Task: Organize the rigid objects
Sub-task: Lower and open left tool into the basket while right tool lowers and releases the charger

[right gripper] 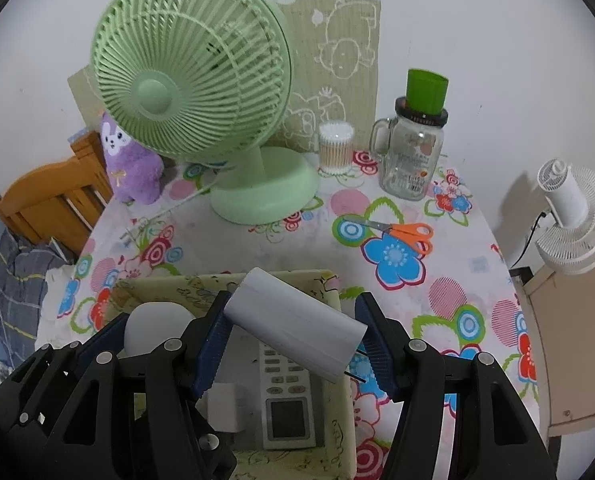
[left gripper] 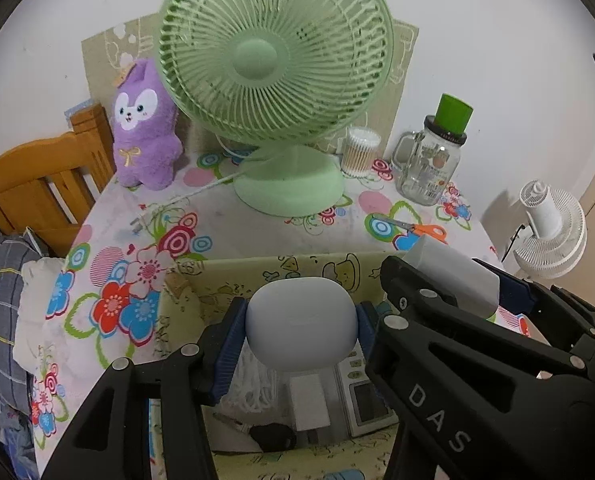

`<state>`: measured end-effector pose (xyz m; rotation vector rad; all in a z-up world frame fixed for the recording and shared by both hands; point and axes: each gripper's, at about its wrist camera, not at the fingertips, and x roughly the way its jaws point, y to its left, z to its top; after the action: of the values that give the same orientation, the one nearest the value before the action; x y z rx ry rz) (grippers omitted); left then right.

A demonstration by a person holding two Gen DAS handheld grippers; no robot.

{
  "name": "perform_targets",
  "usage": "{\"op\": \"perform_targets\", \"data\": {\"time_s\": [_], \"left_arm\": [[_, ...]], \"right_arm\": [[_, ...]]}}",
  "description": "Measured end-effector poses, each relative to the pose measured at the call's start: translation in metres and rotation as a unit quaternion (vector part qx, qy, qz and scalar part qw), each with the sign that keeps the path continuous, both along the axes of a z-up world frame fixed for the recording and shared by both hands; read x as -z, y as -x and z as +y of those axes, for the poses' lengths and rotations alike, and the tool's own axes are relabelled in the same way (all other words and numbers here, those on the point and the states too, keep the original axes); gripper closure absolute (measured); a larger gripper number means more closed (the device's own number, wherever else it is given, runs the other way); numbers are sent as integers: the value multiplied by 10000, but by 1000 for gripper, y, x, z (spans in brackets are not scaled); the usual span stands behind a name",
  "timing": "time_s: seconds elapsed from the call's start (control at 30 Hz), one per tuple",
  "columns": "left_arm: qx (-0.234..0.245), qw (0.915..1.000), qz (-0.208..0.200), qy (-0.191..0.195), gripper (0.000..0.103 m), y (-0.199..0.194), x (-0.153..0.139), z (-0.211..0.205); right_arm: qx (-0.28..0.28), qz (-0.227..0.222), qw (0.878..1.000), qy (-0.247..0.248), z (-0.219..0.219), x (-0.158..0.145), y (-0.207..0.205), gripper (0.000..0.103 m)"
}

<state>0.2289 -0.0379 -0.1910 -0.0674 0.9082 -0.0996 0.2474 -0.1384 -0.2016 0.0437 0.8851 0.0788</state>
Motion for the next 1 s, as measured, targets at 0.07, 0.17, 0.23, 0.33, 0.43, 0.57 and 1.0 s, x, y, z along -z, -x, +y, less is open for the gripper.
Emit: {"op": "perform_targets", "data": {"time_s": [0.07,0.17,0.23,0.33,0.43,0.57,1.0], "left_arm": [[15,10000,37,2,46,-3,5,-1],[17,10000,75,22,46,-7,10,-1],[-20,10000,88,43,46,-9,12,2],[-99,9999,46,-22,36,-11,12,5],[-71,9999,93,-41,26,-11,11,10],[28,9997,139,-192,18,-9,8,14],[-158,9958,386,-812,15,-7,20,32]], "right_arm": [[10,52,10000,14,-1,5,-3,38],[0,75,10000,48,0,10,-7,38],[-19,57,9999,88,1,11,-8,38],[-75,35,9999,85,4,11,-10,38],[-140,50,9999,40,9,11,-11,38],[-256,125,9995,-145,17,13,-12,38],[-587,378,9962,-515,42,37,-16,38]]}}
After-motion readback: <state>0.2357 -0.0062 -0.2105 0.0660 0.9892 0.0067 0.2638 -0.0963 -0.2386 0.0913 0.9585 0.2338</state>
